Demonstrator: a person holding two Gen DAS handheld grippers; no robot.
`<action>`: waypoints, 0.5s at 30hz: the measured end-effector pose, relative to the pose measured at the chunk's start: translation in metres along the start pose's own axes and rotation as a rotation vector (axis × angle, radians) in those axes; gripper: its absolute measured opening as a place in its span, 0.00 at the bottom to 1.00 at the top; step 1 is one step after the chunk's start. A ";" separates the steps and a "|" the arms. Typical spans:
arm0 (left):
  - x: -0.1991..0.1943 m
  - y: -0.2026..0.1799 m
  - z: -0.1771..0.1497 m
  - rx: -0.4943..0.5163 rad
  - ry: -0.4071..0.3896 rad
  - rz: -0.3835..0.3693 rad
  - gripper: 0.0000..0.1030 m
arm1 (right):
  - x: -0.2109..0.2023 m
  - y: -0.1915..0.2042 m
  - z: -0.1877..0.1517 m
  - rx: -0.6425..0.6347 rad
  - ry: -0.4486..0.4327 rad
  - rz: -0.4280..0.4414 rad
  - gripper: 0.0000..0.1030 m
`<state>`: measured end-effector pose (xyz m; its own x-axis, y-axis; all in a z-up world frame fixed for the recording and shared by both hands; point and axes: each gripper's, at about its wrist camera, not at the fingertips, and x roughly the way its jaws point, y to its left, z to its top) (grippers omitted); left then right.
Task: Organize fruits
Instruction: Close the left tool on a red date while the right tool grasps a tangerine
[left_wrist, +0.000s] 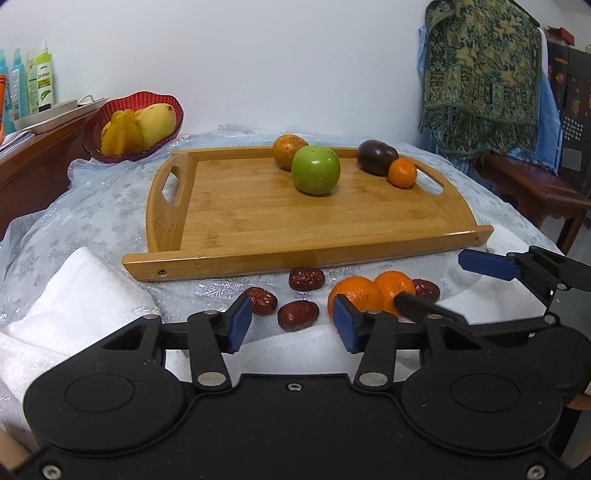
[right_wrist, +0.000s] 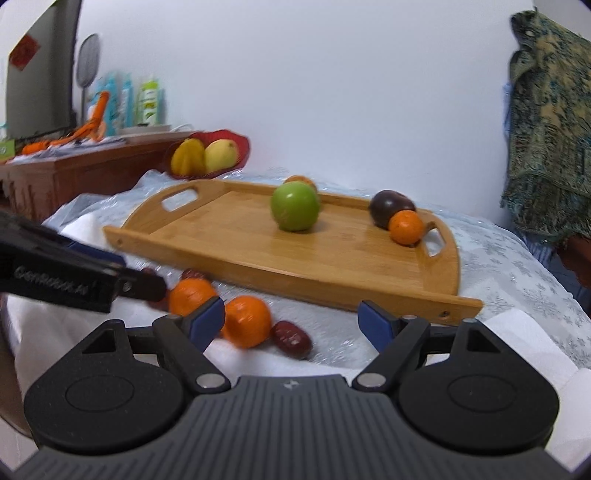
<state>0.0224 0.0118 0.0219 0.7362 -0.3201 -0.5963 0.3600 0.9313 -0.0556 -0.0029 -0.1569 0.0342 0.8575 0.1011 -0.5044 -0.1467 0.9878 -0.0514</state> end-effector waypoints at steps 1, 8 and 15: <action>0.001 0.000 0.000 0.003 0.003 0.000 0.43 | 0.000 0.003 -0.001 -0.011 0.002 0.003 0.85; 0.006 0.000 -0.003 0.003 0.026 -0.013 0.32 | -0.001 0.012 -0.005 -0.051 0.020 0.035 0.59; 0.010 -0.004 -0.003 0.010 0.035 -0.025 0.24 | -0.002 0.021 -0.006 -0.102 0.011 0.067 0.39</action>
<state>0.0263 0.0055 0.0136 0.7063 -0.3364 -0.6229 0.3835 0.9214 -0.0627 -0.0106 -0.1373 0.0291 0.8388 0.1642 -0.5191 -0.2531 0.9617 -0.1048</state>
